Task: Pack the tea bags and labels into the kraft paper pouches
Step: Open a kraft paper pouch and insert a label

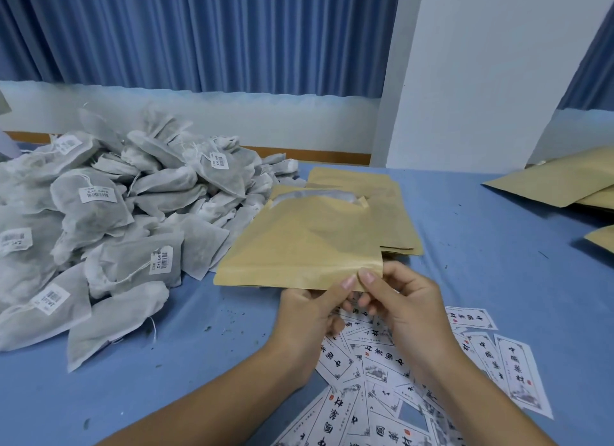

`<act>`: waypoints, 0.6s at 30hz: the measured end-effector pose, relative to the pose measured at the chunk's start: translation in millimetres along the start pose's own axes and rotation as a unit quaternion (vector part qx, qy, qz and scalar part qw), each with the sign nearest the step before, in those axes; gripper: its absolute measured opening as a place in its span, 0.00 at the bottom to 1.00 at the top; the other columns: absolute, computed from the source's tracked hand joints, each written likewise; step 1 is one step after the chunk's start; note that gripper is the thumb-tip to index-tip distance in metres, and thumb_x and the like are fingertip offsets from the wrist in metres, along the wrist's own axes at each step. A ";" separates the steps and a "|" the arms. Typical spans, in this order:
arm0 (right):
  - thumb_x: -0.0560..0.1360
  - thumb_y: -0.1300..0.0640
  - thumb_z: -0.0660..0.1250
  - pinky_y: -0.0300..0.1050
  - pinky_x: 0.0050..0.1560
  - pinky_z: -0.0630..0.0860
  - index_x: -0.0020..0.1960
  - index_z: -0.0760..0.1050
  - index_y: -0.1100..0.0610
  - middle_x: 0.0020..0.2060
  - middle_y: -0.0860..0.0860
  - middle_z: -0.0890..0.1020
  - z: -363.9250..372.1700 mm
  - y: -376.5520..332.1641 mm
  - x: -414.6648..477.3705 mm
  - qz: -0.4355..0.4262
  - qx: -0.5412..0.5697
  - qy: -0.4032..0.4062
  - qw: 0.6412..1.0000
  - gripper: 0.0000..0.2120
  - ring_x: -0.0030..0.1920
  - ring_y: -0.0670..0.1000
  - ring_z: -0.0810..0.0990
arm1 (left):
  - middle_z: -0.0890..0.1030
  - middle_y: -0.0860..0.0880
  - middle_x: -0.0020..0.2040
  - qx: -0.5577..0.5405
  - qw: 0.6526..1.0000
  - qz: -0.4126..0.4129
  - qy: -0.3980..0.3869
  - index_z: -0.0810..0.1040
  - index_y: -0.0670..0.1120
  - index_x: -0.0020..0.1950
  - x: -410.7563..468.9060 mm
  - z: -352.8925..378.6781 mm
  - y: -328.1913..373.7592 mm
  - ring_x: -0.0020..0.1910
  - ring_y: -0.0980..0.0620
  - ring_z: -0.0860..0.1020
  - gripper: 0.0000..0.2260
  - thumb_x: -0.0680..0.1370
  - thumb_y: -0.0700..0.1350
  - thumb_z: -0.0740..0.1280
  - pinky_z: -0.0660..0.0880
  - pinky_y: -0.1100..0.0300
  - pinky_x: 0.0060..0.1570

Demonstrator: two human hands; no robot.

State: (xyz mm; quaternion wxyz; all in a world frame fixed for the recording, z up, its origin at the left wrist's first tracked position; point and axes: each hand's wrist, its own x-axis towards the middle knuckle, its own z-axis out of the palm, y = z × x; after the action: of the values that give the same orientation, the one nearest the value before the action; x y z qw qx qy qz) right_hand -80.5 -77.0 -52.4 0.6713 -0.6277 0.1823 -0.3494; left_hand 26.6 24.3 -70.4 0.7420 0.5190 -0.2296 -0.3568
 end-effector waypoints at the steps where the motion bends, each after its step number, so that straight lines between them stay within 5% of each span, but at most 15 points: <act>1: 0.75 0.57 0.73 0.43 0.35 0.74 0.46 0.82 0.62 0.32 0.59 0.80 0.5 0.6 -0.6 0.002 -0.001 0.005 1.000 0.07 0.33 0.55 0.75 | 0.77 0.42 0.36 -0.005 1.000 -0.001 0.007 0.83 0.40 0.43 0.1 0.9 -1.1 0.31 0.49 0.70 0.13 0.72 0.50 0.76 0.64 0.58 0.29; 18: 0.78 0.60 0.70 0.38 0.31 0.71 0.44 0.84 0.56 0.26 0.57 0.78 6.8 2.7 -6.7 -0.020 -0.034 0.030 0.999 0.06 0.28 0.51 0.72 | 0.80 0.41 0.38 -0.030 0.998 -0.011 0.051 0.83 0.35 0.47 0.7 4.7 -2.0 0.38 0.43 0.67 0.12 0.75 0.45 0.75 0.65 0.58 0.32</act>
State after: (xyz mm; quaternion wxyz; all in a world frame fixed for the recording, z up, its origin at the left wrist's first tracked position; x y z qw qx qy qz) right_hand -79.8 -67.5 -55.3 0.6365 -0.6432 0.2020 -0.3747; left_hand 23.1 20.6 -70.6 0.7639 0.5167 -0.1744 -0.3449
